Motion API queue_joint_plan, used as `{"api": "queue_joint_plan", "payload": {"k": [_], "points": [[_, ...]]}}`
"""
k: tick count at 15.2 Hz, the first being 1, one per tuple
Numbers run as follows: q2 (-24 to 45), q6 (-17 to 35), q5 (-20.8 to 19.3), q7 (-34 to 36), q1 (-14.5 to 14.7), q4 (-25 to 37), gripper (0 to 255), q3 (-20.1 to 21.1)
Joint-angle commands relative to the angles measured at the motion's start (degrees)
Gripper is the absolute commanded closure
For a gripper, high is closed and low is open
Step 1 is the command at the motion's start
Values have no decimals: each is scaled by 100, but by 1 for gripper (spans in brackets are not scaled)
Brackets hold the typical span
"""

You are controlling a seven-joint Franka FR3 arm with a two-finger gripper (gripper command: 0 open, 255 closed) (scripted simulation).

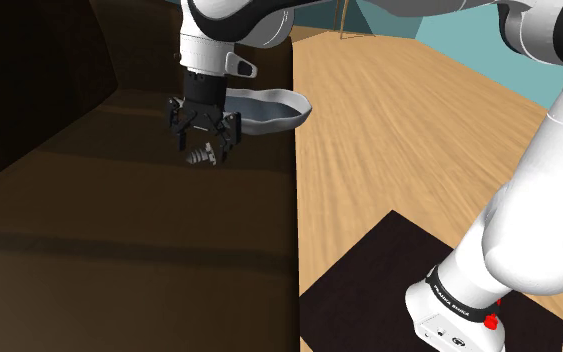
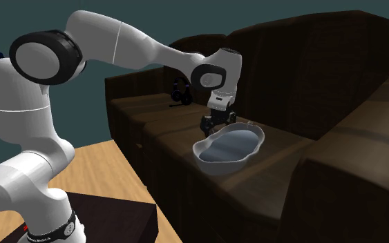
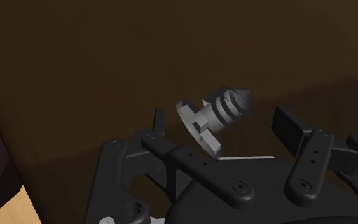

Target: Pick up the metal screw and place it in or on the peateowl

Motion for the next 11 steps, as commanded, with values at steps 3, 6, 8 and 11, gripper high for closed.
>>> {"api": "queue_joint_plan", "payload": {"k": [3, 6, 8, 11], "points": [[0, 0, 0, 0, 0, 0, 255, 0], [0, 0, 0, 0, 0, 0, 255, 0], [0, 0, 0, 0, 0, 0, 255, 0], [0, 0, 0, 0, 0, 0, 255, 0]]}}
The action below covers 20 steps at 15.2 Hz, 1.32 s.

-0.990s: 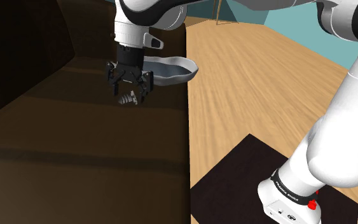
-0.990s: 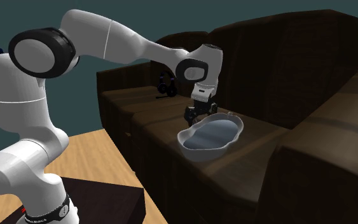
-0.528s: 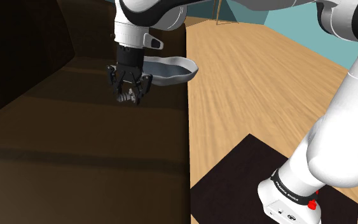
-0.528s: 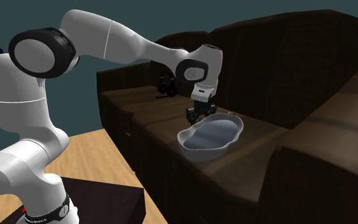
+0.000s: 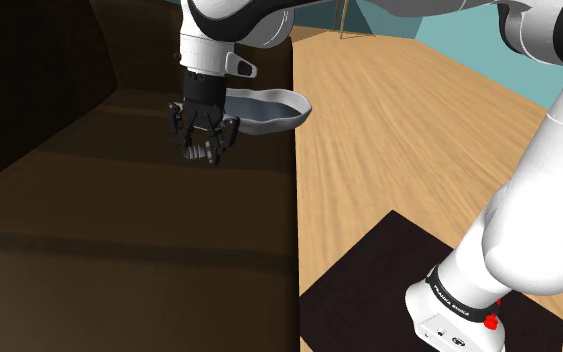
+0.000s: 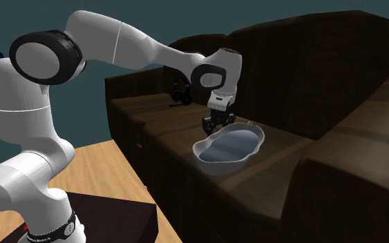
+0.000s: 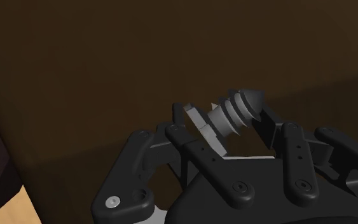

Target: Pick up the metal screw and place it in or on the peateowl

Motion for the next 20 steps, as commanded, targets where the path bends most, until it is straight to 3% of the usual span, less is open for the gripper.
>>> {"api": "queue_joint_plan", "payload": {"k": [1, 20], "points": [[0, 1, 0, 0, 0, 0, 255, 0], [8, -1419, -72, 317, 7, 1461, 255, 9]]}}
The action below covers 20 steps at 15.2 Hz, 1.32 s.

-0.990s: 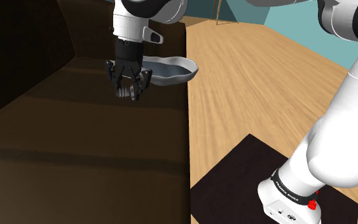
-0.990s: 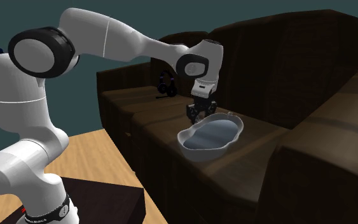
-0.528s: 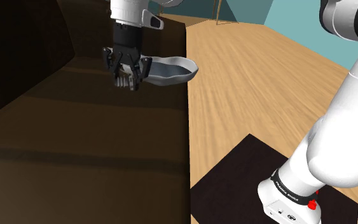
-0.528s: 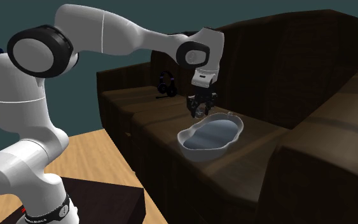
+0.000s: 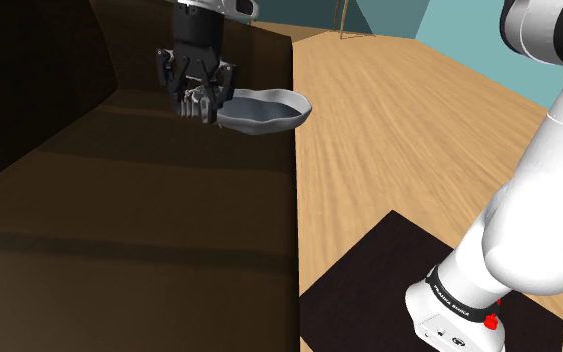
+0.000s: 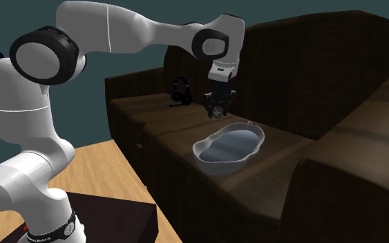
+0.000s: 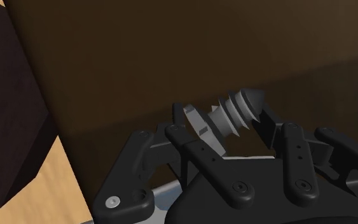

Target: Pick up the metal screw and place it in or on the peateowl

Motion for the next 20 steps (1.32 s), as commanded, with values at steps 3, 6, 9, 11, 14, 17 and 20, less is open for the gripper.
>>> {"api": "queue_joint_plan", "payload": {"k": [3, 6, 9, 11, 14, 17, 20], "points": [[60, -325, -29, 79, 12, 388, 255, 5], [130, -571, -59, 148, 29, 709, 255, 11], [220, -826, -95, 222, 53, 1058, 255, 20], [292, -1003, -122, 275, 74, 1309, 255, 27], [417, -1269, -169, 356, 112, 1705, 255, 39], [263, -1346, -72, -56, -184, 1541, 255, -113], [176, -1448, -11, -457, -459, 1466, 255, -268]]}}
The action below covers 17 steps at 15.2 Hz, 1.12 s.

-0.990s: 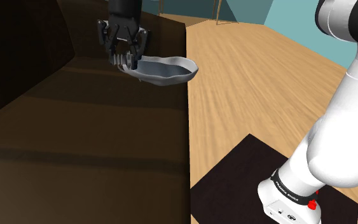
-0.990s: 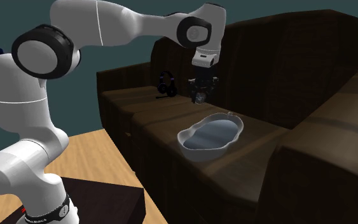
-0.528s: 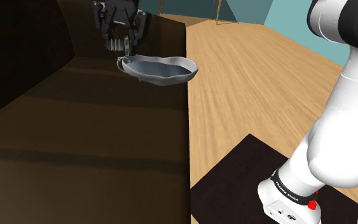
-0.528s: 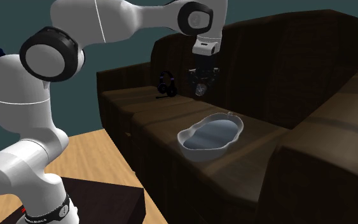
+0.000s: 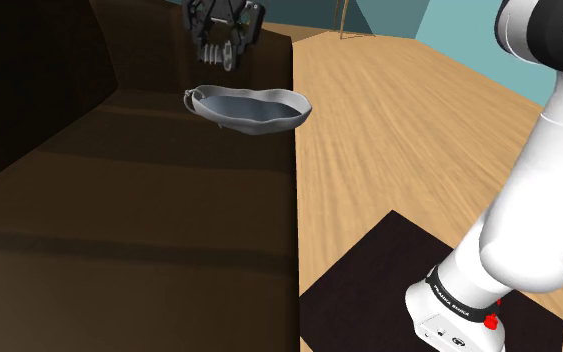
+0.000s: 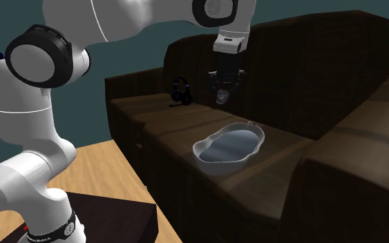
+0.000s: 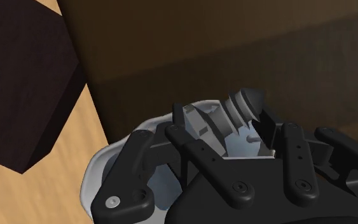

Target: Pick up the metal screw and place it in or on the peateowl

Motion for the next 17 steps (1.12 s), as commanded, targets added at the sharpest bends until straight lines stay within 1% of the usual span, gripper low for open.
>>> {"api": "queue_joint_plan", "payload": {"k": [1, 7, 17], "points": [[-13, -63, 22, -258, -161, -7, 255, -98], [49, -335, 41, -998, -643, 146, 255, -400], [-287, 537, 112, -1240, -692, -1083, 255, -427]]}}
